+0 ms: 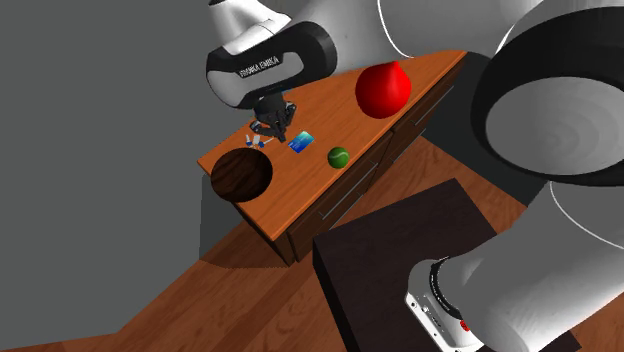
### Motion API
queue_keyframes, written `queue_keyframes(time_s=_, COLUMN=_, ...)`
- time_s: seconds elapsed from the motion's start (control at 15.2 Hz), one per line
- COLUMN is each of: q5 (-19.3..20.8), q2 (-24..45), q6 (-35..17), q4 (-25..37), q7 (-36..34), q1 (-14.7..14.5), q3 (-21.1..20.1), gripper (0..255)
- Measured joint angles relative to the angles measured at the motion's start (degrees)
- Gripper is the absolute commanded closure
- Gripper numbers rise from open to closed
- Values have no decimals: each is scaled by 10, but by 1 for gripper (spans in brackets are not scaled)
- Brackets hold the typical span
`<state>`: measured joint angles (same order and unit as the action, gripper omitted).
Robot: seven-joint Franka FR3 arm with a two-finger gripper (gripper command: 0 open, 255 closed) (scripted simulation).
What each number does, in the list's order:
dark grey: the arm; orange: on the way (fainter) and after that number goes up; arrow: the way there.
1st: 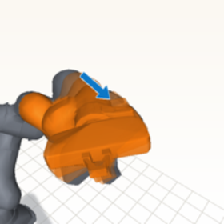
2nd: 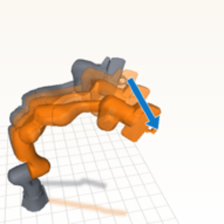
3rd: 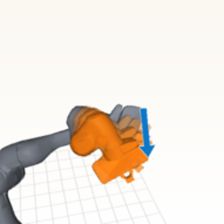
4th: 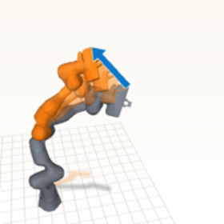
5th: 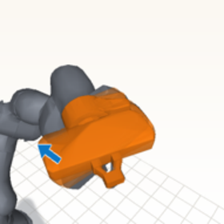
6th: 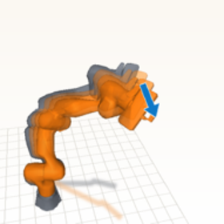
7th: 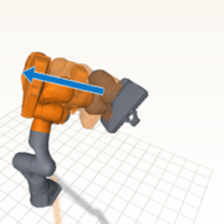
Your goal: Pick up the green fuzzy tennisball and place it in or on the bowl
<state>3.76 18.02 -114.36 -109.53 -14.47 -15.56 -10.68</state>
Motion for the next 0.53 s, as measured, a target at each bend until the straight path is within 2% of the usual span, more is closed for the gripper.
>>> queue_keyframes(time_s=0.13, q5=5, q2=-8, q6=-14, q4=-17, q7=-5, q1=0, q3=2, gripper=0)
queue_keyframes(time_s=0.33, q5=34, q2=-51, q6=-87, q4=-105, q7=-38, q1=0, q3=14, gripper=0)
queue_keyframes(time_s=0.53, q5=81, q2=-95, q6=-173, q4=-205, q7=-89, q1=-1, q3=29, gripper=0)
